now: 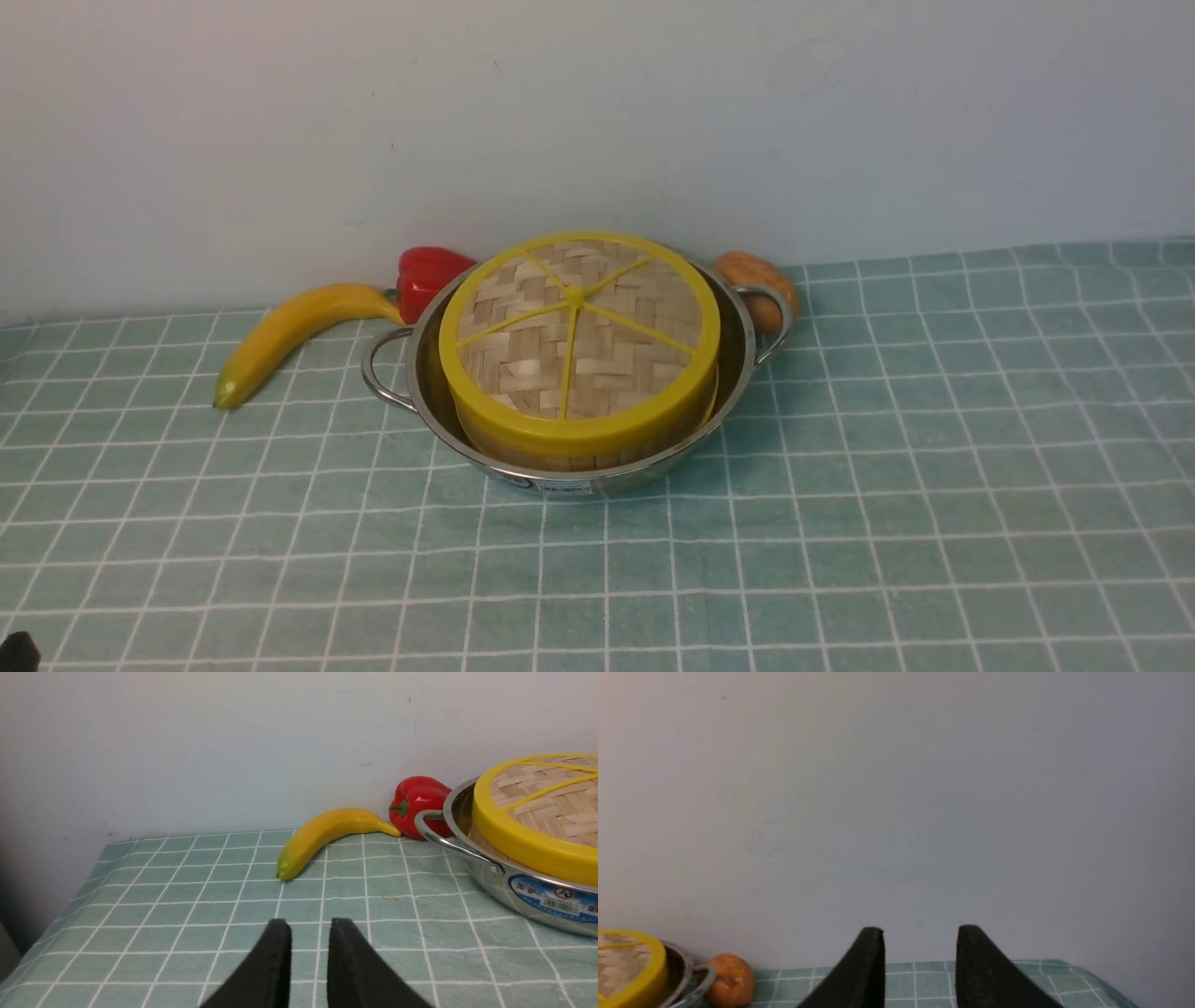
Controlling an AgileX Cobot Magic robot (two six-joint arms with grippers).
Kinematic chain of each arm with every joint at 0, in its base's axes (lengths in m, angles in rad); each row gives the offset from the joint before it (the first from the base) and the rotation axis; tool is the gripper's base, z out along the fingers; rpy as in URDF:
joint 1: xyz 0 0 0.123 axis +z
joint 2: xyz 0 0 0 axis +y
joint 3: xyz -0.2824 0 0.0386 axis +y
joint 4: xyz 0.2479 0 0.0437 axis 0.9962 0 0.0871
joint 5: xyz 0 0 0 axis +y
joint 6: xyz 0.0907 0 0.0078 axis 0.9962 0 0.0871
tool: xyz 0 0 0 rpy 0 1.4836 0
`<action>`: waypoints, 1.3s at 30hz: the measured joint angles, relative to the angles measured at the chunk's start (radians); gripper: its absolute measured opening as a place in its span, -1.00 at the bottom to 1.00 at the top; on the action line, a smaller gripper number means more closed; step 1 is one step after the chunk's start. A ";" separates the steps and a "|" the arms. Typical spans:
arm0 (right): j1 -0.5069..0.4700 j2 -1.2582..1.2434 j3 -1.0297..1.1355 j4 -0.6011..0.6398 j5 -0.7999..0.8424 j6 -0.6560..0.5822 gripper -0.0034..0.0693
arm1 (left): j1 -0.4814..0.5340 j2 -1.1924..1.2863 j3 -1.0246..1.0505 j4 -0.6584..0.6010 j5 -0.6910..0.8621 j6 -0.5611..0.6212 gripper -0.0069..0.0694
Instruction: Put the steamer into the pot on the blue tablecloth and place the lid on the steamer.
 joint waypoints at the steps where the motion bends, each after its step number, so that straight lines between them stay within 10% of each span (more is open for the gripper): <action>1: -0.006 0.000 0.027 0.000 -0.020 0.000 -0.25 | 0.000 0.000 0.000 0.000 0.000 0.000 -0.50; 39: -0.020 -0.006 0.120 0.016 0.172 0.009 -0.25 | 0.000 0.000 0.000 0.000 -0.003 0.001 -0.32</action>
